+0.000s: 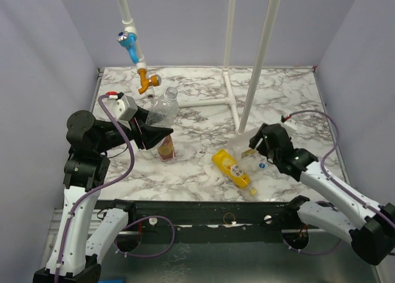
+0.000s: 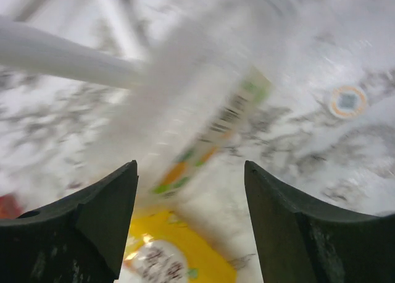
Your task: Unscrew the bottle caps
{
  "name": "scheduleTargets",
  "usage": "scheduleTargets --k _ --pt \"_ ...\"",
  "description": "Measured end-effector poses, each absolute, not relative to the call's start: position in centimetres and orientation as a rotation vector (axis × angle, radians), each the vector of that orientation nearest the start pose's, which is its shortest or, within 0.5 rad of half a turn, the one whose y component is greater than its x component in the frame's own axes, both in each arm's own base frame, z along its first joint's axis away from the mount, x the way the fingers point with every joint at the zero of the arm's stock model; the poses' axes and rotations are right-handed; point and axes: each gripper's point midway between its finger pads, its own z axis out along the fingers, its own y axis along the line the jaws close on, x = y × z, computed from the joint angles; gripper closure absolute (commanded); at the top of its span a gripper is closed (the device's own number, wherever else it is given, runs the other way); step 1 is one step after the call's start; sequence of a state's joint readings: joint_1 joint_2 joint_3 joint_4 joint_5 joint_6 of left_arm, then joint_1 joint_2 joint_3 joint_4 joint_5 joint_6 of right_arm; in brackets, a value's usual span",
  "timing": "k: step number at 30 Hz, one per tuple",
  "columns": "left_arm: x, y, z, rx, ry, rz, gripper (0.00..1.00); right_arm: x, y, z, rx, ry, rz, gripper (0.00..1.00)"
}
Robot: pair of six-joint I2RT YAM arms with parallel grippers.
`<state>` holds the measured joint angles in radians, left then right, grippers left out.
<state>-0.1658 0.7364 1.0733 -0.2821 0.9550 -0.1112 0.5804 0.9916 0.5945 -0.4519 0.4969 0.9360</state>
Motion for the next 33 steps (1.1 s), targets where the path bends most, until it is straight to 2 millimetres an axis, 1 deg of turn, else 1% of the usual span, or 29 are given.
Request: scheduleTargets --k 1,2,4,5,7,8,10,11,12,14,17,19,21,24,26,28,30,33 --pt "18.2 -17.8 39.7 0.814 1.396 -0.933 1.00 25.9 10.7 11.3 0.578 2.187 0.217 0.24" --pt "18.2 -17.8 39.7 0.814 1.395 -0.933 1.00 26.4 11.8 13.8 0.510 2.157 0.291 0.22" --pt "18.2 -17.8 39.7 0.814 1.395 -0.933 1.00 27.1 14.3 19.4 0.340 2.070 0.472 0.19" --pt "18.2 -17.8 39.7 0.814 1.395 -0.933 1.00 27.0 15.8 22.4 0.234 2.017 0.570 0.19" --pt "18.2 -17.8 39.6 0.814 1.396 -0.934 1.00 26.1 18.6 28.2 0.011 1.910 0.741 0.18" --pt "18.2 -17.9 39.6 0.813 1.397 -0.934 1.00 25.2 20.2 31.5 -0.121 1.840 0.828 0.18" --pt "18.3 -17.9 39.6 0.813 1.398 -0.935 1.00 23.8 22.2 35.9 -0.303 1.729 0.939 0.17" --pt "18.3 -17.9 39.6 0.813 1.399 -0.935 1.00 23.0 23.0 37.8 -0.386 1.671 0.990 0.16" --pt "18.4 -17.9 39.5 0.812 1.399 -0.935 1.00 22.3 23.8 39.3 -0.459 1.620 1.033 0.15" --pt "18.5 -17.9 39.4 0.809 1.406 -0.940 1.00 21.2 25.2 41.4 -0.572 1.535 1.113 0.14" --pt "18.7 -18.0 39.2 0.805 1.416 -0.948 1.00 20.9 27.1 43.5 -0.675 1.432 1.208 0.13" --pt "18.8 -18.0 39.0 0.801 1.423 -0.953 1.00 21.4 28.6 44.8 -0.719 1.365 1.271 0.12" --pt "18.9 -18.0 39.0 0.800 1.425 -0.955 1.00 22.4 30.2 45.7 -0.746 1.311 1.334 0.10" --pt "19.2 -18.1 38.5 0.793 1.442 -0.966 1.00 23.5 32.2 46.1 -0.769 1.274 1.401 0.10" --pt "19.3 -18.1 38.4 0.790 1.449 -0.970 1.00 23.7 33.7 46.8 -0.790 1.239 1.431 0.09" --pt "19.4 -18.1 38.3 0.789 1.453 -0.972 1.00 23.3 35.2 47.6 -0.819 1.203 1.459 0.09" --pt "19.4 -18.1 38.3 0.789 1.454 -0.974 1.00 22.3 36.5 48.5 -0.854 1.155 1.484 0.09" --pt "19.5 -18.2 38.1 0.791 1.458 -0.979 1.00 21.0 38.1 49.5 -0.896 1.099 1.507 0.11"
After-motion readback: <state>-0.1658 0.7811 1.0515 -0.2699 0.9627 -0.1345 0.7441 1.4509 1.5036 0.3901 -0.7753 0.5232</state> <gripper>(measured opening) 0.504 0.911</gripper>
